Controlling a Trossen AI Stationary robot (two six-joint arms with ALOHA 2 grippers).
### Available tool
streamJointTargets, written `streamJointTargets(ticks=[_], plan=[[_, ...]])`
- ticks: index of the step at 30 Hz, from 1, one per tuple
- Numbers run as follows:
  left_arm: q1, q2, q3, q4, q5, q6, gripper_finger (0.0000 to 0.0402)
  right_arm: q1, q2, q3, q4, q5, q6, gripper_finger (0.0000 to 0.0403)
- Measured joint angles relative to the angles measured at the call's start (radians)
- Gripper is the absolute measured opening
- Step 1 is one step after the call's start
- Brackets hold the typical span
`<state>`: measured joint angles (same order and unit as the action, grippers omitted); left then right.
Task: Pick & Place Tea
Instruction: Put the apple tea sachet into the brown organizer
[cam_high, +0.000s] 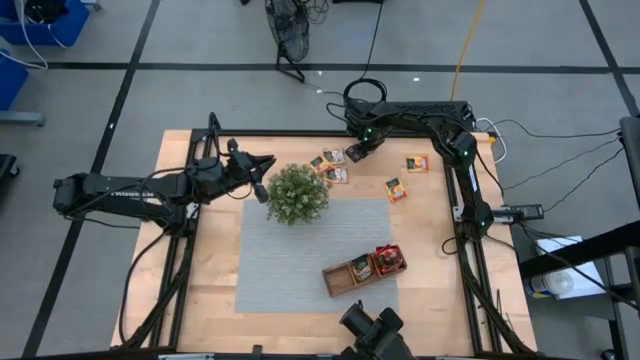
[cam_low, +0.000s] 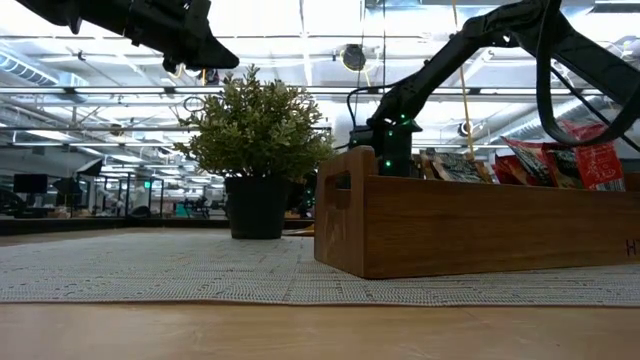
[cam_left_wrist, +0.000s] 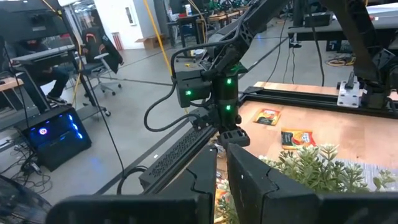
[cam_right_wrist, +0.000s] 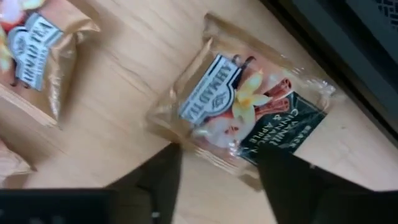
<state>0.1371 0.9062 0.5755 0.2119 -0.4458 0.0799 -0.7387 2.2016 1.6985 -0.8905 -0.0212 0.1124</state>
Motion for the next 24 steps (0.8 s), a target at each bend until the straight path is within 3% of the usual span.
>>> streamJointTargets(ticks=[8, 10, 15, 20, 24], plan=[[0.0, 0.0, 0.0, 0.0, 0.0, 0.001, 0.0047, 0.004, 0.001, -0.001, -0.012, -0.008, -0.088, 0.0015], [0.0, 0.0, 0.0, 0.0, 0.0, 0.0, 0.0047, 0.014, 0.001, -0.001, -0.034, -0.016, -0.118, 0.0007], [0.0, 0.0, 0.0, -0.001, 0.0, 0.003, 0.0047, 0.065, -0.015, -0.008, -0.188, -0.18, -0.207, 0.0], [0.0, 0.0, 0.0, 0.0, 0.0, 0.003, 0.0047, 0.135, -0.087, -0.005, -0.222, -0.14, -0.292, 0.0], [0.0, 0.0, 0.0, 0.0, 0.0, 0.012, 0.0047, 0.179, -0.133, -0.005, -0.222, -0.024, -0.316, 0.0007]])
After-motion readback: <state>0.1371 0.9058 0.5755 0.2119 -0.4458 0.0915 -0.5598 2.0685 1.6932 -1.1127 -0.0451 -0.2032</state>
